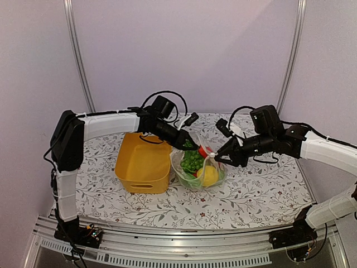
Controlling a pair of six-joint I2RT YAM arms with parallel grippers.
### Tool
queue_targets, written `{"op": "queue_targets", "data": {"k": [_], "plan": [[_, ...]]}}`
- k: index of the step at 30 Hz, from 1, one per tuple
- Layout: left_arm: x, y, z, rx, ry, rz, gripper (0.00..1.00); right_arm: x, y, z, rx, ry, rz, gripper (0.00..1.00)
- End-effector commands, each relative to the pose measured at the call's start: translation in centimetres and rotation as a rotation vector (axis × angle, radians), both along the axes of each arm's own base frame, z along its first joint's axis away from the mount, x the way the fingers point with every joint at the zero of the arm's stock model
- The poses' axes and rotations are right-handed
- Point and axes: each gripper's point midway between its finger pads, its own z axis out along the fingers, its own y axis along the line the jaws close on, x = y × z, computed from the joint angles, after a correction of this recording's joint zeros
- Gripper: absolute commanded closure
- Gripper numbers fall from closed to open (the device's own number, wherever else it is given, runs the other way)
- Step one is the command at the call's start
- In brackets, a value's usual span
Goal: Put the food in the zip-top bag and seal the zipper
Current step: Hold the zipper food storage bag at the center of the board.
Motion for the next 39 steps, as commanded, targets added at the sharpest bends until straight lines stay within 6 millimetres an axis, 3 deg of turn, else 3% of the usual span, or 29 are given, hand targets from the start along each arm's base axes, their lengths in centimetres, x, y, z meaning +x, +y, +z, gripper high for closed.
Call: {"op": "queue_targets", "data": {"k": [1, 8, 18, 23, 28, 30, 33, 36, 39], "plan": [[1.1, 0.5, -1.6, 0.022, 0.038, 0.028, 0.97, 0.7, 0.8, 1.0, 0.003, -0.072, 0.013, 0.68], [1.7, 0.6, -1.8, 0.019, 0.058, 0.048, 0.97, 0.4, 1.9, 0.5, 0.004, -0.064, 0.053, 0.74], [2.2, 0.9, -1.9, 0.002, 0.088, 0.063, 0.97, 1.4, 2.2, 0.9, -0.005, -0.129, 0.011, 0.70], [2.3, 0.8, -1.8, -0.007, 0.090, 0.063, 0.97, 1.5, 2.5, 1.5, 0.017, -0.148, 0.012, 0.78], [2.6, 0.8, -1.8, -0.008, 0.089, 0.072, 0.97, 1.2, 3.0, 1.1, 0.004, -0.134, 0.035, 0.95], [2.8, 0.9, -1.7, -0.002, 0.082, 0.084, 0.93, 0.9, 3.0, 1.1, 0.000, -0.126, 0.040, 0.99], [4.1, 1.8, -0.9, 0.049, 0.007, 0.145, 0.74, 0.5, 2.5, 1.9, -0.011, -0.113, 0.034, 1.00], [4.9, 2.8, 2.3, 0.062, -0.124, 0.169, 0.54, -0.1, 1.6, 3.6, -0.004, -0.114, 0.011, 1.00], [4.7, 3.7, 6.2, 0.038, -0.228, 0.171, 0.44, -0.7, 0.7, 5.7, 0.010, -0.116, -0.012, 1.00]]}}
